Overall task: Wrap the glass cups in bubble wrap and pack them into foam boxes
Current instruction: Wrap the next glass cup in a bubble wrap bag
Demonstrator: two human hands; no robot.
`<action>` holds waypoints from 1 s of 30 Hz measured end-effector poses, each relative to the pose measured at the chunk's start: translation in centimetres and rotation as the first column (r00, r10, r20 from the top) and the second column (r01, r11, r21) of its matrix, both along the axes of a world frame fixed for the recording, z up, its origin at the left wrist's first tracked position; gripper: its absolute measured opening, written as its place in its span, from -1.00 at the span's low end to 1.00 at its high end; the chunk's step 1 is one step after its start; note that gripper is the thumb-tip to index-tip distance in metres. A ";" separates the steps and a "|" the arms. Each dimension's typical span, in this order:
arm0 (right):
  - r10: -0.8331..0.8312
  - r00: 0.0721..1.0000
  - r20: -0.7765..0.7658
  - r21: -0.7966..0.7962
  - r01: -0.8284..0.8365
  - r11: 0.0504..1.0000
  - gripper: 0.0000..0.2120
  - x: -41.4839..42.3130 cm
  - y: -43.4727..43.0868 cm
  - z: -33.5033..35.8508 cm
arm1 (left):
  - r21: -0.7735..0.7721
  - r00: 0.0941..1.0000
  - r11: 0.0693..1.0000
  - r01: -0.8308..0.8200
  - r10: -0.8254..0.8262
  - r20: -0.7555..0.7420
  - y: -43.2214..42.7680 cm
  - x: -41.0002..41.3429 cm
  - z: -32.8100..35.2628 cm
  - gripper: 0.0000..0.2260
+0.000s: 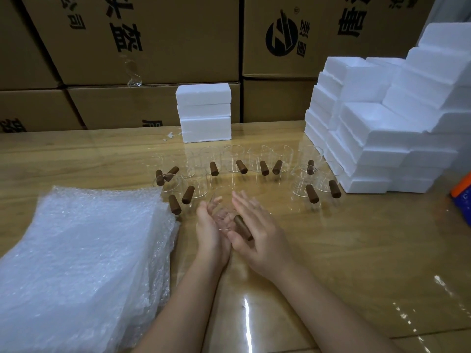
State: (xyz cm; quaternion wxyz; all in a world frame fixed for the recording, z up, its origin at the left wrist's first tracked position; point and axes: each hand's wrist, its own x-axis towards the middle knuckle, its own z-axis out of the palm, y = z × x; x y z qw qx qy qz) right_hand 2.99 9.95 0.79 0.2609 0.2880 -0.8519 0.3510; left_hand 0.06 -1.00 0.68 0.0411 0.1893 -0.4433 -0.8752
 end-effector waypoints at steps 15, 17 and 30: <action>0.044 0.999 0.000 -0.098 -0.044 0.994 -0.50 -1.2 0.1 0.5 | -0.327 0.991 0.944 0.045 -0.083 -0.101 1.1 0.0 -0.9 -0.57; 0.026 0.996 0.083 -0.098 -0.018 0.995 -0.46 -1.1 0.0 0.6 | -0.326 0.994 0.944 0.042 -0.073 -0.082 1.0 -0.1 -0.9 -0.53; -0.031 0.997 0.064 -0.050 0.034 0.998 -0.54 -0.7 0.2 0.3 | -0.124 0.995 0.989 -0.076 0.067 -0.078 0.6 -0.5 -1.2 -0.70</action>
